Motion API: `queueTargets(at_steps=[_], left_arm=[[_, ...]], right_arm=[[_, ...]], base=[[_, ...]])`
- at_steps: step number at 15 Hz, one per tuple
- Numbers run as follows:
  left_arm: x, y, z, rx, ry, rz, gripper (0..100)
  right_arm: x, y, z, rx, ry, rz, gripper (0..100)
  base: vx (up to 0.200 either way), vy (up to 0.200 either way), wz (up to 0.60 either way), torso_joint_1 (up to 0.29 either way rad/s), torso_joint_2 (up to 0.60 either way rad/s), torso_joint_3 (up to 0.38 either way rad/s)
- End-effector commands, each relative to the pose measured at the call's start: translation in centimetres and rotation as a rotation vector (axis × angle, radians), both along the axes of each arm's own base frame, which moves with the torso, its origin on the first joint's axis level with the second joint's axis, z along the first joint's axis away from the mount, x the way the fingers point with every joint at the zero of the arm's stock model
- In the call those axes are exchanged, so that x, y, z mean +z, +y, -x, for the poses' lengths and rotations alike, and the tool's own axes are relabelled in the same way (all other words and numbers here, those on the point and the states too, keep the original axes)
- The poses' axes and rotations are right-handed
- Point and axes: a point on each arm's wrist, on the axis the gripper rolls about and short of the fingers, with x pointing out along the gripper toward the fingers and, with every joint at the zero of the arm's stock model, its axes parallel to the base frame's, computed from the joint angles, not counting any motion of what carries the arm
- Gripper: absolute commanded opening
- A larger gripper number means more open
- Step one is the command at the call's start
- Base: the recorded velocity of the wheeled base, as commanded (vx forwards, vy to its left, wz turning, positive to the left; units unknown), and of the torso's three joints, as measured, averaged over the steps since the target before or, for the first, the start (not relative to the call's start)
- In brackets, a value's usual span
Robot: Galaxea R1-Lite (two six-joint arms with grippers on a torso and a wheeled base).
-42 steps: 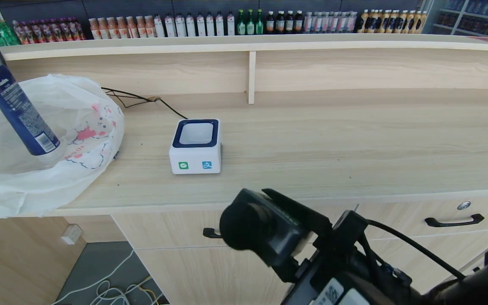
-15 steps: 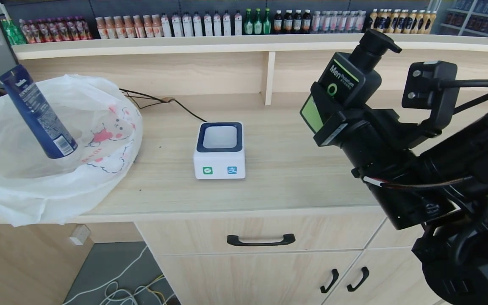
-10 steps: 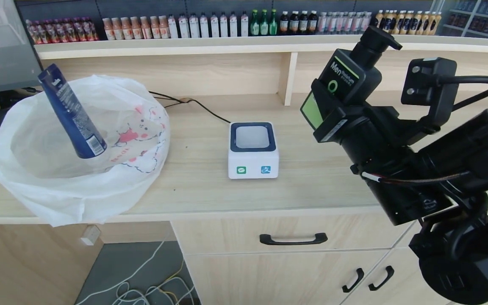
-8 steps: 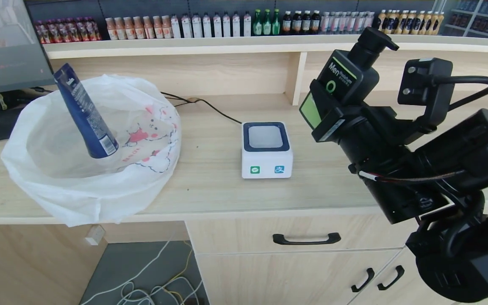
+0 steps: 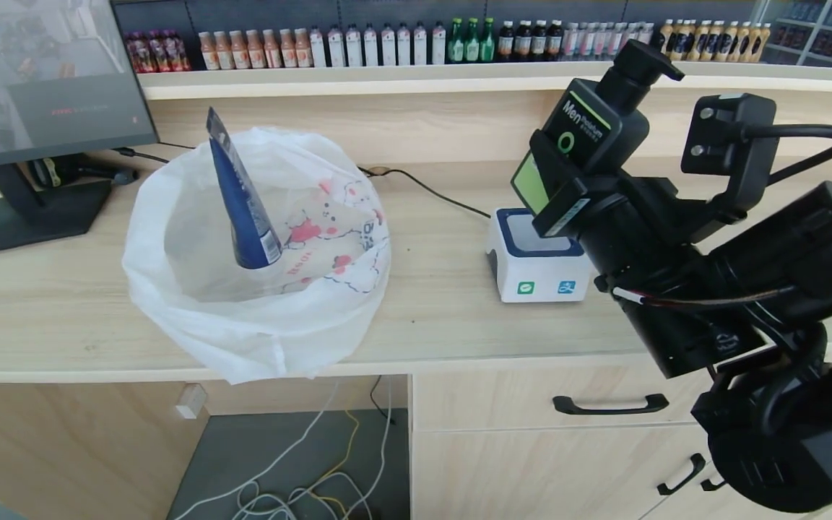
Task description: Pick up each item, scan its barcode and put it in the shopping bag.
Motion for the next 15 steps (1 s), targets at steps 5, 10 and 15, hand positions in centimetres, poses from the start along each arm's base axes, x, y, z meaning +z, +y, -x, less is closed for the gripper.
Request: queueTargets(at_steps=[5, 10, 15], left_arm=[[0.0, 0.0, 0.0, 0.000, 0.000, -0.002, 100], [0.0, 0.0, 0.0, 0.000, 0.000, 0.000, 100], [0.0, 0.0, 0.0, 0.000, 0.000, 0.000, 100]], right_arm=[[0.7, -0.5, 0.6, 0.001, -0.017, -0.015, 0], [3.1, -1.4, 1.3, -0.044, -0.025, -0.184, 0], [4.9, -0.8, 0.4, 0.007, 0.150, -0.345, 0]], base=[[0.000, 0.000, 0.00, 0.000, 0.00, 0.000], [0.000, 0.000, 0.00, 0.000, 0.00, 0.000], [0.000, 0.000, 0.00, 0.000, 0.00, 0.000]])
